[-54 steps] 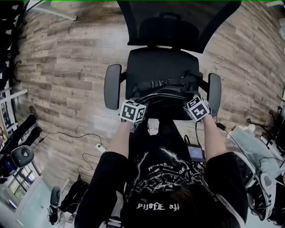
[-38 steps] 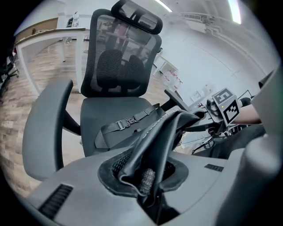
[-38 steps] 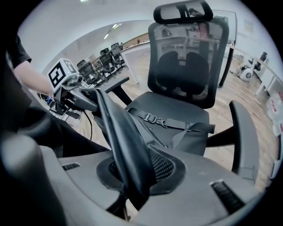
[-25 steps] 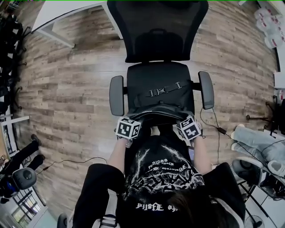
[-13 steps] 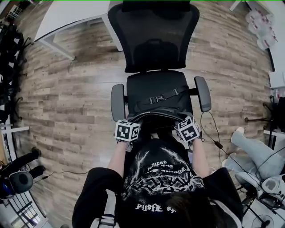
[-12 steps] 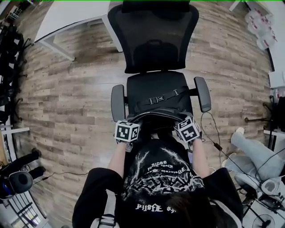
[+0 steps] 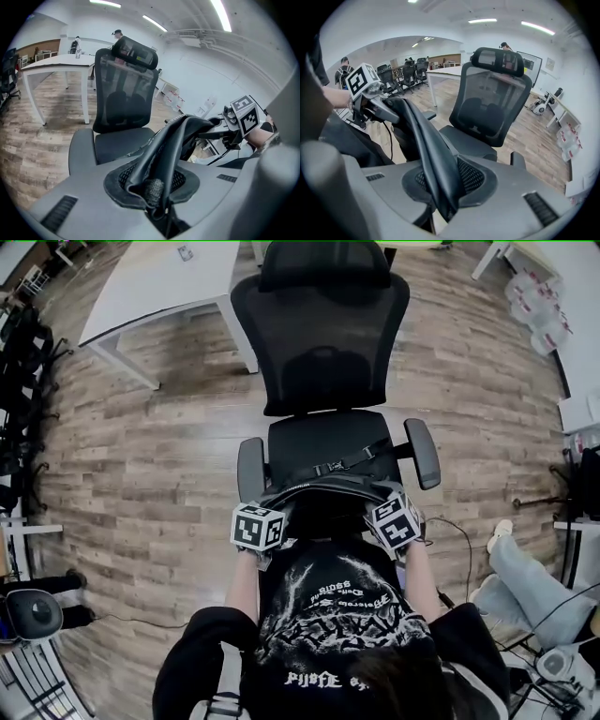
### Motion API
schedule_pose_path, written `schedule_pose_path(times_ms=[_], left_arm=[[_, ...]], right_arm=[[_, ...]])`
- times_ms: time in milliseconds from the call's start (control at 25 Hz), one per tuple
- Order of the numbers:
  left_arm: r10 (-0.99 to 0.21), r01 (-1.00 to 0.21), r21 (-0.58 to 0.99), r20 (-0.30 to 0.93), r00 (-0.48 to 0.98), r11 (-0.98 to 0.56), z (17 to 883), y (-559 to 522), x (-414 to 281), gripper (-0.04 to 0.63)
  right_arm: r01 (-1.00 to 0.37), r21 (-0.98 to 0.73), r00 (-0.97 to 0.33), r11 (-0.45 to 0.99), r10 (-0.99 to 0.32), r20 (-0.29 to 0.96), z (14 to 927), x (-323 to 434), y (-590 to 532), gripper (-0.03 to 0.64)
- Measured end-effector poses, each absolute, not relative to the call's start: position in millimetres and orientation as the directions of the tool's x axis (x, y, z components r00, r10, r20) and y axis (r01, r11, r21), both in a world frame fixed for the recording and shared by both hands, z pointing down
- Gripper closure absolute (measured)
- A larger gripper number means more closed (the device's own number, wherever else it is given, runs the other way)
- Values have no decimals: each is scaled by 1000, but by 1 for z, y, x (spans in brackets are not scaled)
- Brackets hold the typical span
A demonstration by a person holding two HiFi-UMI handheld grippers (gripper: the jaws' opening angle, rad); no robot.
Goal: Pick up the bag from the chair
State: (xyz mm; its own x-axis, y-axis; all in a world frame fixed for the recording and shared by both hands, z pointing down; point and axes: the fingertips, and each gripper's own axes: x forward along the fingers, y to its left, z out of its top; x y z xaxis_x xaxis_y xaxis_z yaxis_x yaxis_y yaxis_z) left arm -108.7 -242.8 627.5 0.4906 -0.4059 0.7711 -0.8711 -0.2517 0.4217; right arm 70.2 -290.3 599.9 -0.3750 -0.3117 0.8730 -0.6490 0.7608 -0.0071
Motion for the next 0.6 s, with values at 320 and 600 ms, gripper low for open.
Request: schedule_pose_path(times_ms=[320,600], left_arm=[[-435,-858,390,743,508,-336,581,-267,-113,526],[-532,-860,349,678,507,-373,531,-294,-117,528]], right_arm=[[-659,1,-434,752,-382,816,556,64,-319,528],[-678,-3,-509,735,-467,723,504,57,-347,529]])
